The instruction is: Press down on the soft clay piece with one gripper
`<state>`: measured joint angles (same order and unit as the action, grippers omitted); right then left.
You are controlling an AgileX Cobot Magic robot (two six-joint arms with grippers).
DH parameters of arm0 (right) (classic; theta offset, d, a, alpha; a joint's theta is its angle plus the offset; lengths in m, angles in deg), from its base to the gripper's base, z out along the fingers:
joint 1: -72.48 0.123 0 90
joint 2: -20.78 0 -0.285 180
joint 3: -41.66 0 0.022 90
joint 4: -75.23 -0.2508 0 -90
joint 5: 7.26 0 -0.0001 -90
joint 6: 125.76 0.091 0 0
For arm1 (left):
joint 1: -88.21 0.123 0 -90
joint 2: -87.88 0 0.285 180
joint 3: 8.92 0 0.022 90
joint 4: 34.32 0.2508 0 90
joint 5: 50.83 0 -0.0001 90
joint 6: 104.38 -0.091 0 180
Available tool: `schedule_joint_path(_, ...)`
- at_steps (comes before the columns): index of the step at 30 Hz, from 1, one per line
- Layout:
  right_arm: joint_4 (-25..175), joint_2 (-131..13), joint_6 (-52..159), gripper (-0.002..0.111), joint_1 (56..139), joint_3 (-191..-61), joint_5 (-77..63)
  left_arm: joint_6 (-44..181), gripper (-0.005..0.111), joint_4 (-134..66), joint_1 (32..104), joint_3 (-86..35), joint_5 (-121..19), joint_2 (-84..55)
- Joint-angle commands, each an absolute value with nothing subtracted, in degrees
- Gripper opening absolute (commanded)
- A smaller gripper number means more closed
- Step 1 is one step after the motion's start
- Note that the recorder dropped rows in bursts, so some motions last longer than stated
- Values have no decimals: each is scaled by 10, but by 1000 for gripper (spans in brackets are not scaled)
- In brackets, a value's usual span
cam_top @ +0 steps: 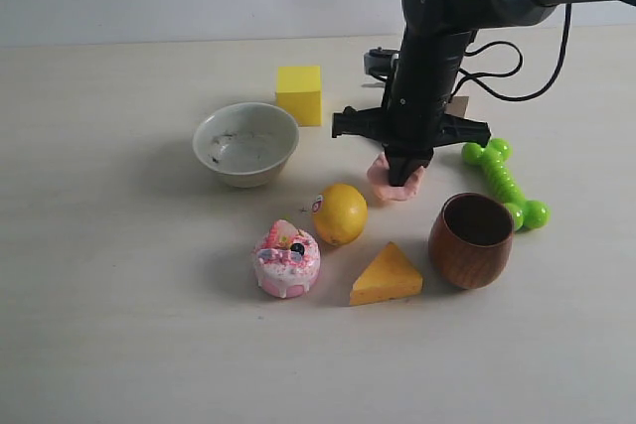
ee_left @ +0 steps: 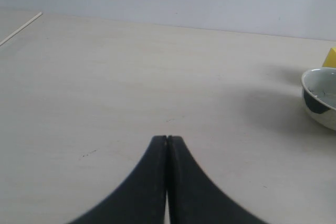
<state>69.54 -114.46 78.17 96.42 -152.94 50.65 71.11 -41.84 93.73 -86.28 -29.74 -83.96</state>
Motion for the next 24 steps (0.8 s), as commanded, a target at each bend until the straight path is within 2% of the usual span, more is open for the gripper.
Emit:
schedule_joint_path(1, 690, -1138, 772, 1, 965, -1528, 484, 713, 0, -422, 934, -861, -304, -843)
schedule_joint_path(11, 641, -1153, 747, 34, 965, -1528, 470, 713, 0, -422, 934, -861, -304, -843)
schedule_joint_path(24, 634, -1170, 750, 29, 965, -1528, 483, 713, 0, -422, 934, -861, -304, -843)
